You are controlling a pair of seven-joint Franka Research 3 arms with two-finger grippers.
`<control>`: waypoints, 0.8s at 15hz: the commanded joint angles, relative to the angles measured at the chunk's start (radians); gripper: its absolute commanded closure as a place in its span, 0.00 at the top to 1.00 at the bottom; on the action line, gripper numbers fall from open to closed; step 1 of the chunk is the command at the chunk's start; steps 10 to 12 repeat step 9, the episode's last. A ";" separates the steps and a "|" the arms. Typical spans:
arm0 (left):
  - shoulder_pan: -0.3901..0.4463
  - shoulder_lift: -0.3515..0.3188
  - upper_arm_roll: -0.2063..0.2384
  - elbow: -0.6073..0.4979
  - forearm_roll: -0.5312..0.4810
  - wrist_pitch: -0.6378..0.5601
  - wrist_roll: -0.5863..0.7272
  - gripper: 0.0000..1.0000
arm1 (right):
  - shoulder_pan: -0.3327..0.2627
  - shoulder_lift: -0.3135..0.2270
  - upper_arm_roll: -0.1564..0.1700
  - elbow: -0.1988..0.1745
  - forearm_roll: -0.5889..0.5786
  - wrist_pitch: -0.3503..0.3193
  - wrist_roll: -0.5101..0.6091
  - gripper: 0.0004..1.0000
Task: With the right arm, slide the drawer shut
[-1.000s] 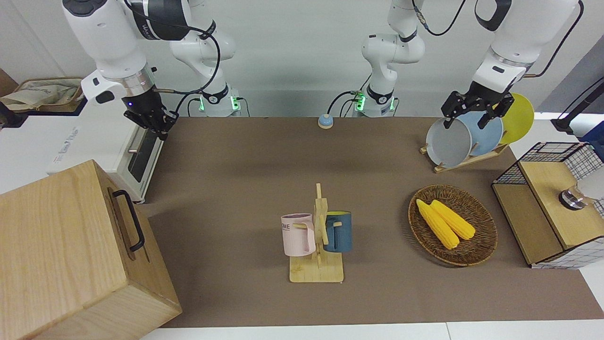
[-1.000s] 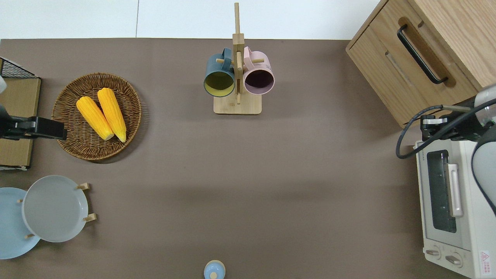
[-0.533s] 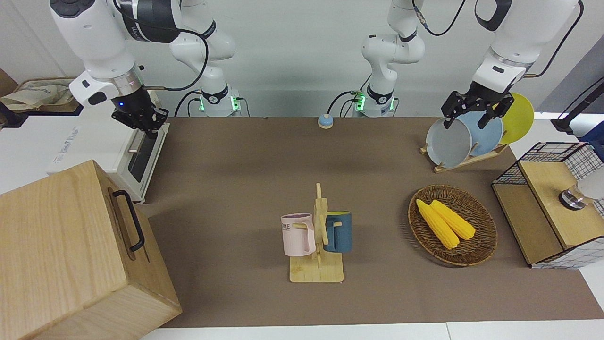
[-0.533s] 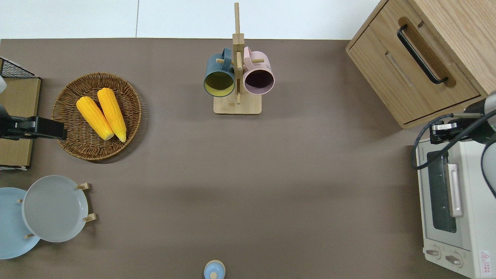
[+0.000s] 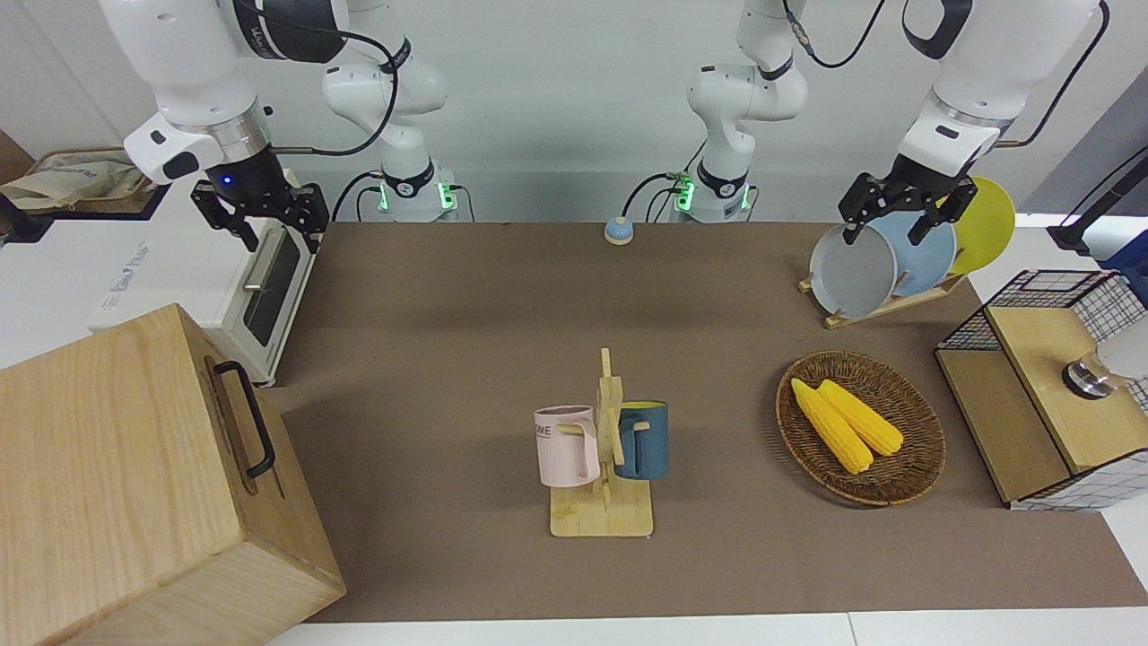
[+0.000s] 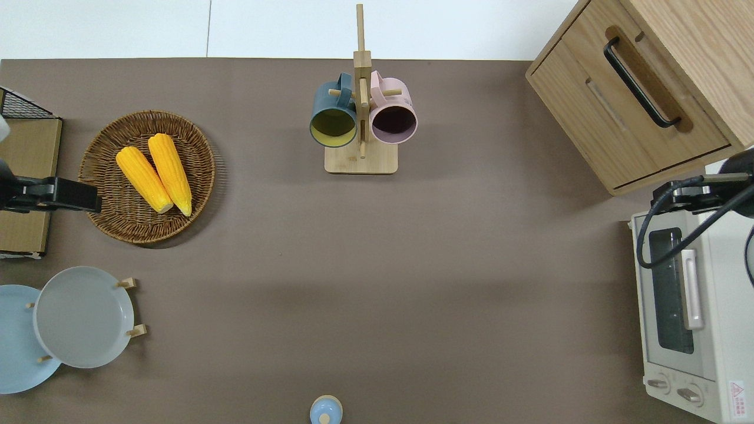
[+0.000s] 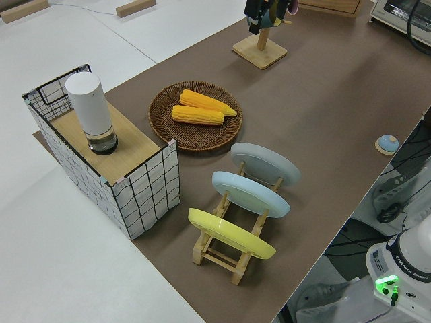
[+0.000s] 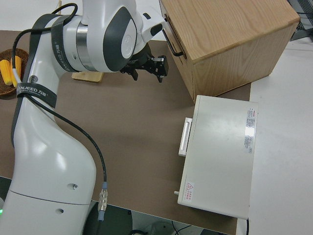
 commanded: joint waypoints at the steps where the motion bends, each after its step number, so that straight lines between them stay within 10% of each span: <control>1: -0.017 0.012 0.016 0.020 0.014 0.001 0.006 1.00 | -0.007 0.002 -0.001 0.034 0.035 -0.016 -0.025 0.99; 12: -0.017 0.012 0.016 0.020 0.015 0.001 0.006 1.00 | -0.001 0.004 -0.001 0.034 0.048 -0.025 -0.022 0.99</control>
